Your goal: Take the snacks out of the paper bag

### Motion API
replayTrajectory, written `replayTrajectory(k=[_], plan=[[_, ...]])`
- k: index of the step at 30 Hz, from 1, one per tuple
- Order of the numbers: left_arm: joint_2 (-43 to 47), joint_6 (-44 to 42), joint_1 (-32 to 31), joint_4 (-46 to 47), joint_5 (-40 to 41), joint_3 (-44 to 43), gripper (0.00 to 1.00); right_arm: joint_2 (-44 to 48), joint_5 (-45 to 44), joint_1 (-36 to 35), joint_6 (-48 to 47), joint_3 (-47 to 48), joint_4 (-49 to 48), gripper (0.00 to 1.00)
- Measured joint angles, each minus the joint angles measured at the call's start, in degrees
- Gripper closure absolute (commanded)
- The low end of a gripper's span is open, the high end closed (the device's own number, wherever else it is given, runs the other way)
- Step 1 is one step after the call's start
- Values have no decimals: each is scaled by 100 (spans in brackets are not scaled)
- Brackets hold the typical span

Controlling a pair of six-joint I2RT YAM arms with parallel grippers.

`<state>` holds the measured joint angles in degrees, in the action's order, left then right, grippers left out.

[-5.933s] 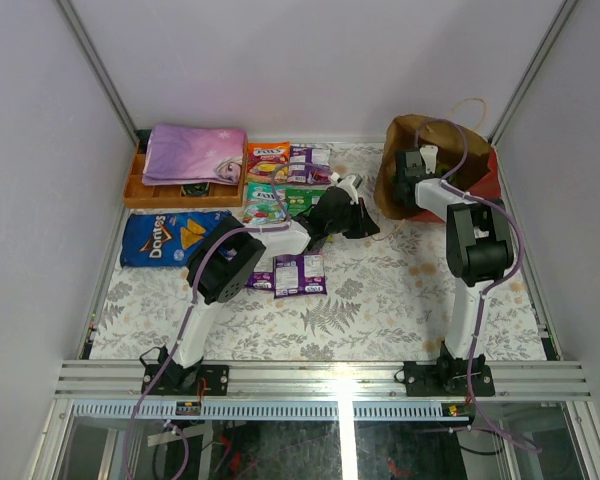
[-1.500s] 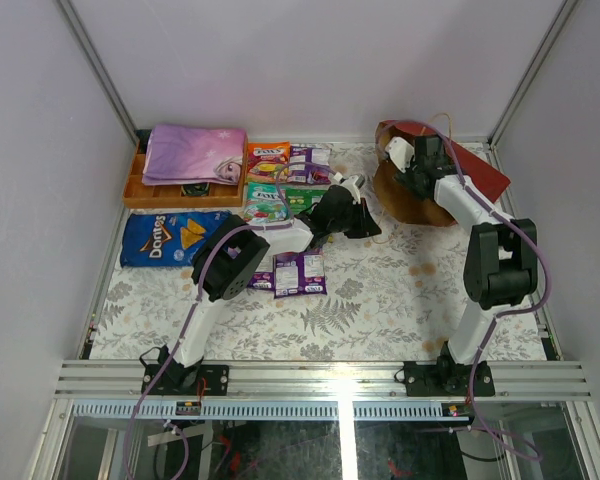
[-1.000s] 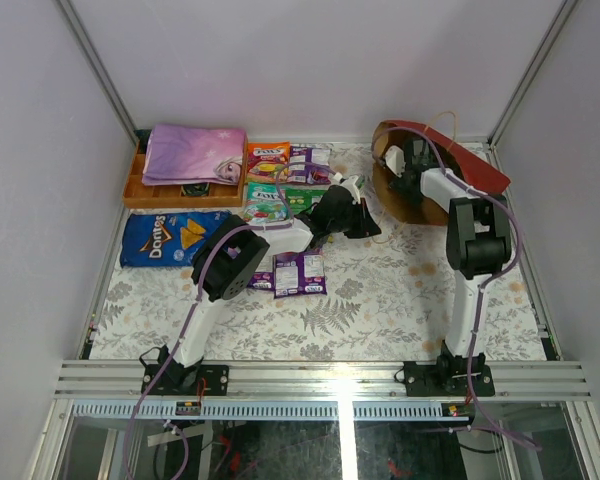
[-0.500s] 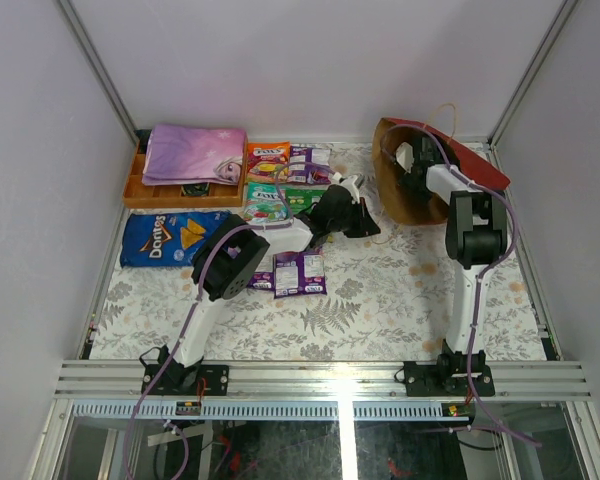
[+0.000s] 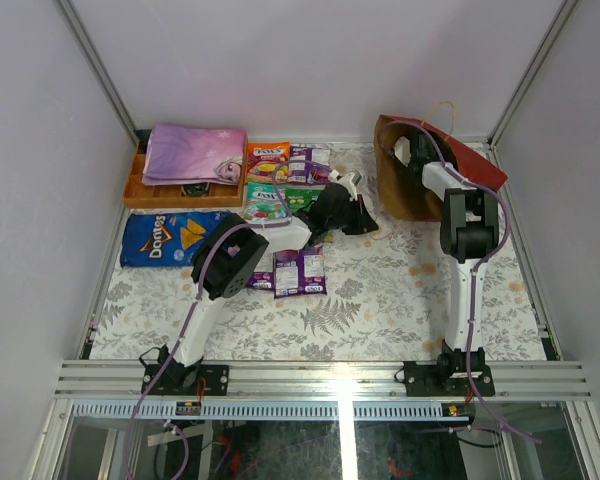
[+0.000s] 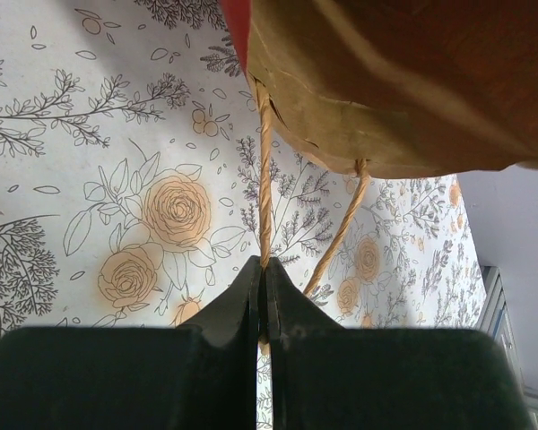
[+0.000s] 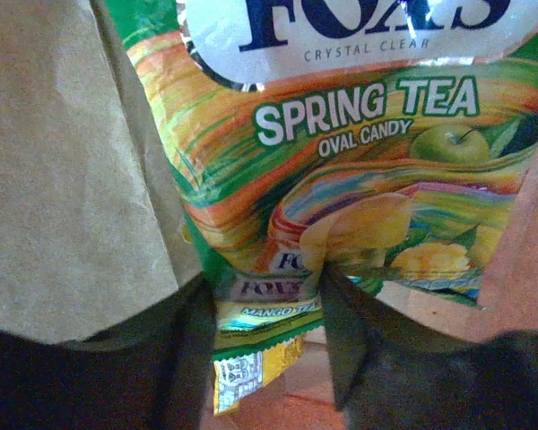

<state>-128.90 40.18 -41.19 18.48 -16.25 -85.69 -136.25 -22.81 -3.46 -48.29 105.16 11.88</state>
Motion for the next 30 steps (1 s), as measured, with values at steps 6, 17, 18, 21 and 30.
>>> replayTrajectory(k=[6, 17, 18, 21, 30], plan=[[-15, 2, 0, 0, 0, -57, 100, -44, -7, 11, 42, 0, -188, 99], [-98, 4, 0, -31, -79, -79, 100, 555, 498, -37, 402, -638, -238, 100], [-118, 4, 0, -44, -98, -81, 100, 708, 608, -52, 479, -745, -144, 100], [-157, 4, 0, -72, -120, -85, 100, 1244, 870, -170, 743, -1062, 24, 100], [-170, 2, 9, -111, -136, -153, 100, 3257, 1314, -841, 1491, -1360, 175, 100]])
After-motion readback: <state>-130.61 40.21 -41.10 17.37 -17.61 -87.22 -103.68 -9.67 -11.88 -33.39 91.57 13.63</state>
